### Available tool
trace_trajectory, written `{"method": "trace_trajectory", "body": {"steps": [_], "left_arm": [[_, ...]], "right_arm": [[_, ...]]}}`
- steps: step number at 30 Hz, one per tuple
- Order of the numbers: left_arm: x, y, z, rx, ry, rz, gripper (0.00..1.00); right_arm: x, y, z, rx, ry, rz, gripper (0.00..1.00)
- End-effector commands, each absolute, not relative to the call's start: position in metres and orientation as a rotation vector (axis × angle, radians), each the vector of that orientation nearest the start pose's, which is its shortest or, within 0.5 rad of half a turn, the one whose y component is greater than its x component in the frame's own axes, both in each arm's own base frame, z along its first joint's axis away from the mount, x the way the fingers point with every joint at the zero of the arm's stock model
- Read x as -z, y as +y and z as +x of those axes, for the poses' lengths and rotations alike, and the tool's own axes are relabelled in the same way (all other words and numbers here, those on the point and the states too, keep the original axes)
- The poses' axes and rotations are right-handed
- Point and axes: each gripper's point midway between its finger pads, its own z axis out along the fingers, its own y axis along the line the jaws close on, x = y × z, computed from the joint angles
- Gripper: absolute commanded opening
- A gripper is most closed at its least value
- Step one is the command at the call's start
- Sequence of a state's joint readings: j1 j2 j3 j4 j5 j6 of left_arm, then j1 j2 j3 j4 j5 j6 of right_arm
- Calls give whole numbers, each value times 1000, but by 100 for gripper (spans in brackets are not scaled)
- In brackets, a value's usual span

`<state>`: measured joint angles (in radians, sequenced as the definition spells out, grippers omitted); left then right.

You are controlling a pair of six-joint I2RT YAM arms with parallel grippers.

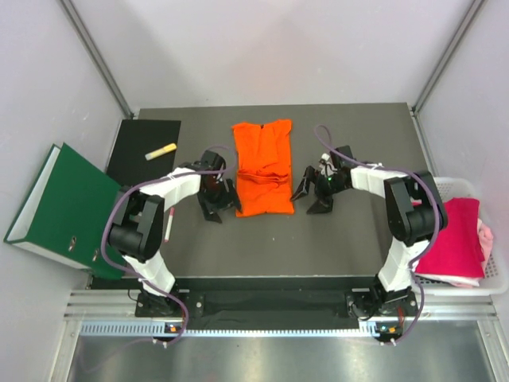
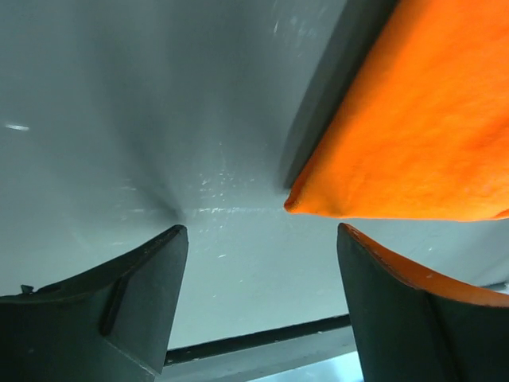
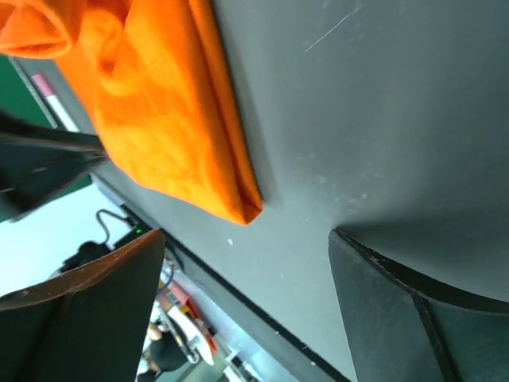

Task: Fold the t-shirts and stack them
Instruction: Fold the folded rectangular tshirt in 1/3 of the way, then grab one side of the 2/3 rectangular tshirt with both arms

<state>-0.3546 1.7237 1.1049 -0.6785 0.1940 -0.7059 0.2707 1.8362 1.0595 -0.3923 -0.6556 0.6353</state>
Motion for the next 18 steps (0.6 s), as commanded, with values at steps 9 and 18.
{"method": "trace_trajectory", "body": {"steps": [9,18], "left_arm": [[-36,-203,318,700,2804,-561,63],[-32,-208,331,686,2822,-552,0]], "right_arm": [[-33,252,317,-1281,2792,347,70],[-29,278,300,-1378,2824,341,0]]}}
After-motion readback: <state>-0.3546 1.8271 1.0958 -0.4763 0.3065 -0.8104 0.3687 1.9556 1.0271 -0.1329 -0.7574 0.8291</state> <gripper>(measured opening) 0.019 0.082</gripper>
